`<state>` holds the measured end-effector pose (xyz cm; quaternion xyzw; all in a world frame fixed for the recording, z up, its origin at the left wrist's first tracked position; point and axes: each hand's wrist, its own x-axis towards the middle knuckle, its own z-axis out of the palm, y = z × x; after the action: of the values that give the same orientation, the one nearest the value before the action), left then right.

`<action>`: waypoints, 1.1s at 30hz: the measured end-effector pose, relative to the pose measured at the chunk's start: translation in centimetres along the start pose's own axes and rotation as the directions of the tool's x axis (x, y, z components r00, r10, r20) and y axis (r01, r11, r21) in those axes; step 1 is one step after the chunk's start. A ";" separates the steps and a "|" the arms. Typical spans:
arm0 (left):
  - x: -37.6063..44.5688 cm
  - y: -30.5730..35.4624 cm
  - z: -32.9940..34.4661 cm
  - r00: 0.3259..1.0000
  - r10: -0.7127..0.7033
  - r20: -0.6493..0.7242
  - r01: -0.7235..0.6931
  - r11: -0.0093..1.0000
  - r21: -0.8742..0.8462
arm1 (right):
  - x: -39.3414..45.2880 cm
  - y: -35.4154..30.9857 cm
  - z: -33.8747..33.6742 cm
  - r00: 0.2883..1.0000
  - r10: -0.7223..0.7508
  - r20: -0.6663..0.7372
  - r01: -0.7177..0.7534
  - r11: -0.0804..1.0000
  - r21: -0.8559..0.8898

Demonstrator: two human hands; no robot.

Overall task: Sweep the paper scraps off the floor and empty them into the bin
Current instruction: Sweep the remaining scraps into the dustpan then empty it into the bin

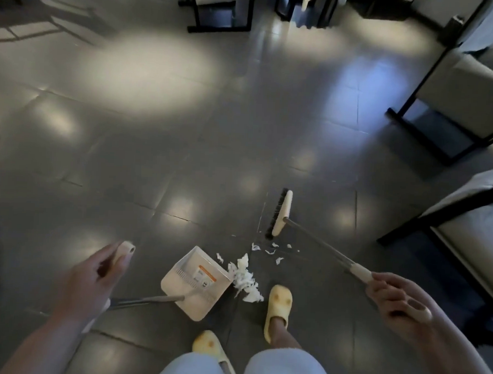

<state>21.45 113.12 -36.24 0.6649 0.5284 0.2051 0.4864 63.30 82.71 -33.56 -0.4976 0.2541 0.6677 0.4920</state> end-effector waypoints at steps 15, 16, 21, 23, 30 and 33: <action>-3.9 -3.8 1.8 0.999 -0.037 0.016 0.032 0.967 0.254 | 4.4 11.5 2.0 0.896 -0.283 -0.343 -0.063 0.683 -0.727; -4.2 -3.2 2.3 1.000 -0.008 -0.008 0.010 0.966 0.260 | 3.8 11.6 1.9 0.907 -0.268 -0.324 -0.057 0.684 -0.727; -5.5 -2.5 3.8 1.000 -0.010 -0.005 0.011 0.976 0.219 | 0.2 9.2 0.6 0.912 -0.276 -0.302 -0.017 0.713 -0.701; -5.7 -2.6 4.3 1.000 -0.005 -0.018 0.009 0.974 0.227 | -1.2 9.2 -0.6 0.907 -0.295 -0.299 0.013 0.730 -0.683; -5.9 -3.2 4.2 0.996 0.064 -0.069 -0.044 0.964 0.264 | -3.1 13.1 -2.2 0.874 -0.339 -0.349 0.061 0.788 -0.613; -5.1 -4.1 3.5 0.996 0.068 -0.060 -0.048 0.956 0.289 | -2.5 15.6 -1.8 0.865 -0.314 -0.391 0.041 0.822 -0.568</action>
<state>20.34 106.94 -40.06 0.7363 0.5493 0.1632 0.3600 49.93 74.17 -34.30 -0.7839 0.1170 0.5210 0.3167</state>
